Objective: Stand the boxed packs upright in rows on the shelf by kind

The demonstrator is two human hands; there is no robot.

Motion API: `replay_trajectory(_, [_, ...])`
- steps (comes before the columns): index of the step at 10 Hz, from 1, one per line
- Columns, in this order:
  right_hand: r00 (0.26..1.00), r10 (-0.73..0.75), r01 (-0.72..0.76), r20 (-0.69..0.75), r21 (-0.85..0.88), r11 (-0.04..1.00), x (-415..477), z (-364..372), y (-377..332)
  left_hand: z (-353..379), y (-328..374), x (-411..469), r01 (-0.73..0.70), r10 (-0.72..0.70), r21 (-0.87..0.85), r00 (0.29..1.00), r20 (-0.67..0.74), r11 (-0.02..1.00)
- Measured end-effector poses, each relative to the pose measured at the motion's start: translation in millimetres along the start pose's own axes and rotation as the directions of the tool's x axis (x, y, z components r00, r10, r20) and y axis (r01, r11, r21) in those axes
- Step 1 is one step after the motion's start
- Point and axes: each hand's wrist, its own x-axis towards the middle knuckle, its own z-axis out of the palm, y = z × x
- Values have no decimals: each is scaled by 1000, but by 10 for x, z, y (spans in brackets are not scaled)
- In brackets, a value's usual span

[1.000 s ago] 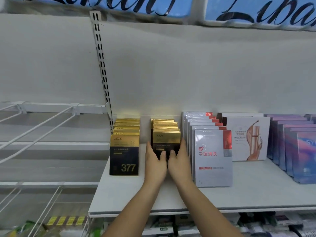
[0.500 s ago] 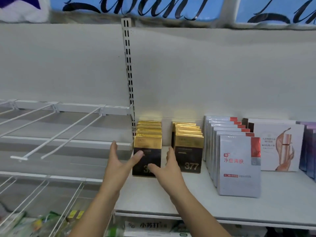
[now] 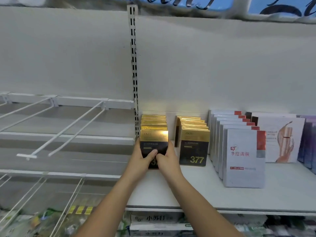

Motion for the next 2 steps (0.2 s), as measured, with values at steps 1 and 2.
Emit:
replay_trajectory(1, [1000, -29, 28, -8, -53, 998, -144, 7, -117, 16, 33, -7, -6, 8, 42, 999, -40, 999])
replay_trajectory(2, [983, -179, 173, -35, -125, 977, -465, -90, -212, 10, 126, -150, -60, 83, 149, 984, -155, 987])
